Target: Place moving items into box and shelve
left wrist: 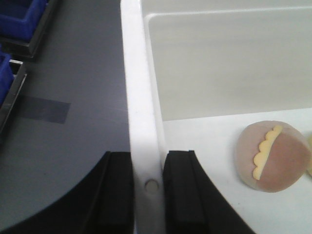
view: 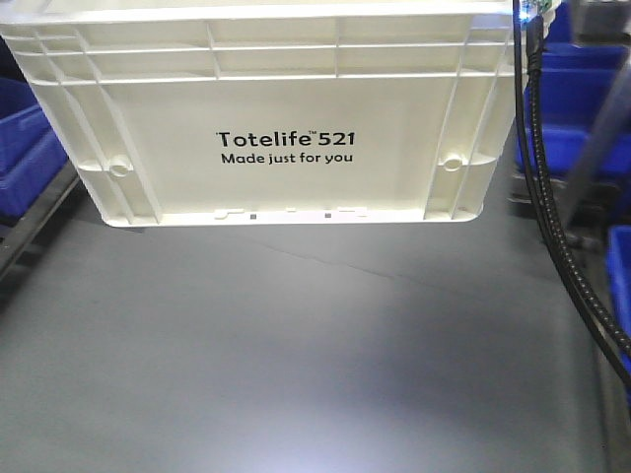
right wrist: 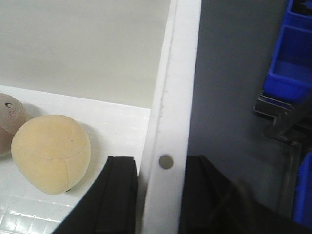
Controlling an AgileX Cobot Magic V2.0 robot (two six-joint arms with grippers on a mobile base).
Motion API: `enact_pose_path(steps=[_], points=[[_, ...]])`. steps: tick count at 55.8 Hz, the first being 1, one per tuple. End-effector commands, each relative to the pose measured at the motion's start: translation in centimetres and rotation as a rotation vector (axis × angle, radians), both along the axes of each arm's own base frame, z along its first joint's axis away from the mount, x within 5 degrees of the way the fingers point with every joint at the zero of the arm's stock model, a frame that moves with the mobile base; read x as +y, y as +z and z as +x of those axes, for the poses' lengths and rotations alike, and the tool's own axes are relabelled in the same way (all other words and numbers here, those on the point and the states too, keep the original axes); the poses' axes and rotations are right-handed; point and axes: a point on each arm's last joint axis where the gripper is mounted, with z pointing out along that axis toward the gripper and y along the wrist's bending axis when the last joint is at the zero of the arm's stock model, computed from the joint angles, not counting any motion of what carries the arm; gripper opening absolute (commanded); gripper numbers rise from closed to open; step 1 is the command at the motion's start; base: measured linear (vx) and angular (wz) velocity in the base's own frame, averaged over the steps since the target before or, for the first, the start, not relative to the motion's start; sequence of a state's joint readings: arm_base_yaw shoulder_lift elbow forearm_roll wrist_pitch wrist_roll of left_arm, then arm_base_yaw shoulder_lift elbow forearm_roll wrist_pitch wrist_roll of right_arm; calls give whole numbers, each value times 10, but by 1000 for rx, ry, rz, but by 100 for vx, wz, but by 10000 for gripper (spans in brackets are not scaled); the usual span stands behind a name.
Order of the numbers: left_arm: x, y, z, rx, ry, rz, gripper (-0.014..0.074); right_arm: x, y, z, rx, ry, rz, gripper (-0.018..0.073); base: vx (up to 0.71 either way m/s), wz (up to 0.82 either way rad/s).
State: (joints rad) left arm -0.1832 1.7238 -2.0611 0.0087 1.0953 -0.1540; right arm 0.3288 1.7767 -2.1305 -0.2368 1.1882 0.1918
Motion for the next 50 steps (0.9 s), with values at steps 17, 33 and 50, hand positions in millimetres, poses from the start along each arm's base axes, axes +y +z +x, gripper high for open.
enact_pose_path(steps=[17,33,50], points=[[19,47,-19,-253,61,65,-1,-27,46,-19,-230,-64,-102,-4,33,58],[19,47,-19,-253,61,65,-1,-27,46,-19,-230,-64,-102,-4,26,69],[19,47,-19,-253,61,65,-1,-27,46,-19,-231,-65,-103,-4,21,77]])
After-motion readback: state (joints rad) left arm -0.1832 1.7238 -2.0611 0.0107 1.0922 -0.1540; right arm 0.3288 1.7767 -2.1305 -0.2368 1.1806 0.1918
